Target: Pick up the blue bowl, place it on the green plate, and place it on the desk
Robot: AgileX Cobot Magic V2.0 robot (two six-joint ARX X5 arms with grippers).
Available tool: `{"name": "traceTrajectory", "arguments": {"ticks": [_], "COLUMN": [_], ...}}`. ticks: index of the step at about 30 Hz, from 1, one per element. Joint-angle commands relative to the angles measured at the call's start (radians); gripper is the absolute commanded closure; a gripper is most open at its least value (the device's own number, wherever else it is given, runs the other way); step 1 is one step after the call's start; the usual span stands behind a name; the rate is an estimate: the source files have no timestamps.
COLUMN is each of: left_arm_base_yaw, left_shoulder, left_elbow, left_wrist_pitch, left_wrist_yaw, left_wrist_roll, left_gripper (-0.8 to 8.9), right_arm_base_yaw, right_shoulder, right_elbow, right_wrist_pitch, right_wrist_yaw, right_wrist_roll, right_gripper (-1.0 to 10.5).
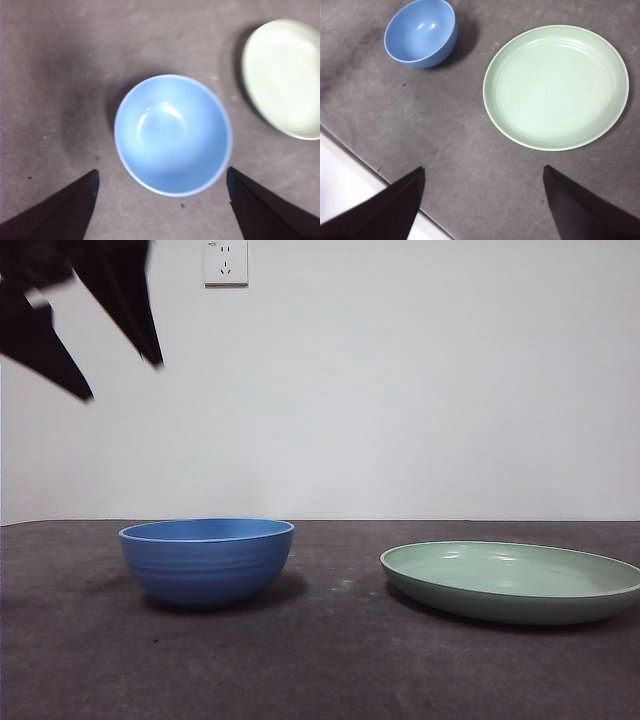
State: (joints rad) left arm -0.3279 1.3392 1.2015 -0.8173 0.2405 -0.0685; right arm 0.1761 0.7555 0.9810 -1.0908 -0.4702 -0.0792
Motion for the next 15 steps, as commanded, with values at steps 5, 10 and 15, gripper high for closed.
{"name": "traceTrajectory", "arguments": {"ticks": [5,10,15], "left_arm_base_yaw": [-0.016,-0.017,-0.018], "left_shoulder": [0.245,0.375,0.422], "left_elbow": [0.037,0.037,0.037], "left_wrist_pitch": [0.063,0.121,0.142], "left_wrist_yaw": [-0.087,-0.091,-0.095], "left_wrist_roll": [0.004,0.004,0.002], "left_gripper": [4.08,4.10,5.21], "right_arm_base_yaw": [0.004,0.004,0.004], "right_shoulder": [0.008,0.008,0.008], "right_elbow": [0.019,0.019,0.019], "right_wrist_pitch": [0.014,0.020,0.020], "right_wrist_yaw": [-0.001,-0.001,0.000], "right_wrist_roll": [-0.003,-0.003,-0.003], "right_gripper": [5.7,5.7,5.7]}}
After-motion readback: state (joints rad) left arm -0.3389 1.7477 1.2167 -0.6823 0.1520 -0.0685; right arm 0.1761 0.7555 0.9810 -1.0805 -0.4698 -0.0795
